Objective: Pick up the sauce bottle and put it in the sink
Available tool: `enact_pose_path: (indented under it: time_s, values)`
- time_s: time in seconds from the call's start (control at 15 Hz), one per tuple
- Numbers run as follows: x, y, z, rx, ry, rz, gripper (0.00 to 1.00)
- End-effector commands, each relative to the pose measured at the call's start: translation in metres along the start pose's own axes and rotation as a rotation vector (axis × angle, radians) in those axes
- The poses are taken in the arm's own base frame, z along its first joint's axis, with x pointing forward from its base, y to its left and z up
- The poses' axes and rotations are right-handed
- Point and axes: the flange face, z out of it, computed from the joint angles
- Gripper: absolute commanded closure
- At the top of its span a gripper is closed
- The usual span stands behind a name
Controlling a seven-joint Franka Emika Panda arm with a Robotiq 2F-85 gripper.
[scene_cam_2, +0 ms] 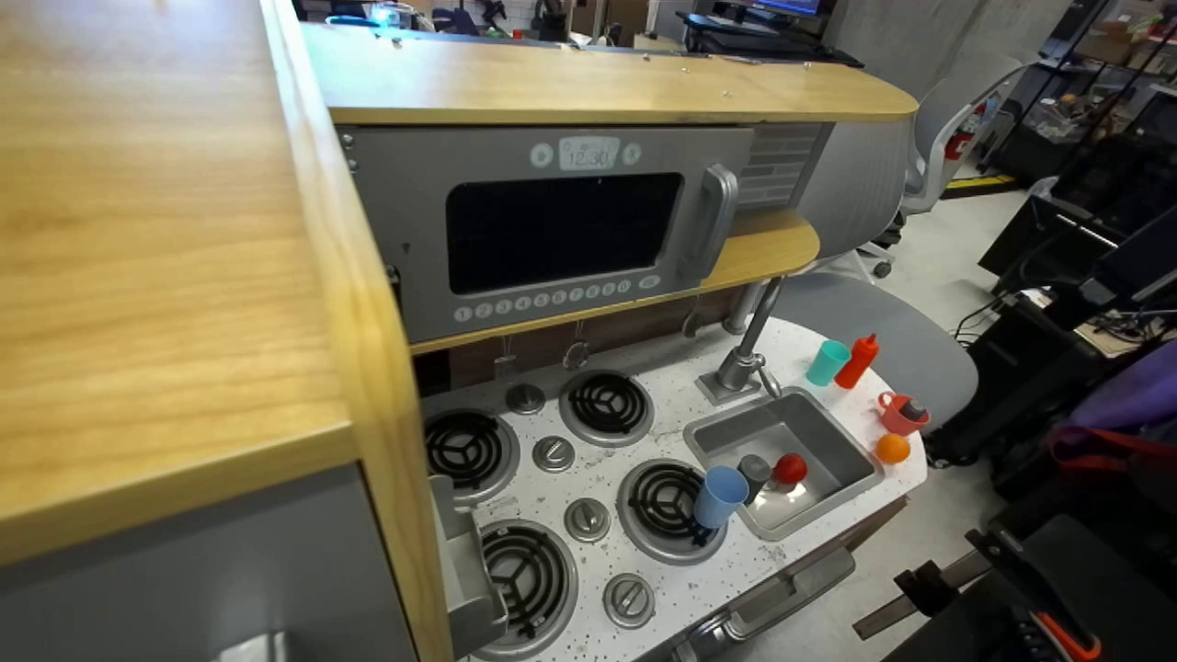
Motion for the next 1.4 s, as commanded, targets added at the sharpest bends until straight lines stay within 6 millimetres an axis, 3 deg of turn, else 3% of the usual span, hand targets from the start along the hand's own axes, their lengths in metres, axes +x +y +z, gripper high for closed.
enact_pose_path:
  time_s: [0.0,0.2,0.67,0.93,1.33]
  values:
    - [0.03,0.027,0.006,0.012,-0.032,0.018,0.0]
    - [0.043,0.047,0.011,-0.035,-0.023,0.04,0.0]
    - [0.055,0.112,-0.009,-0.106,0.023,0.134,0.0]
    - [0.064,0.147,-0.009,-0.136,0.067,0.235,0.0]
    - [0.088,0.175,0.02,-0.13,0.072,0.592,0.0]
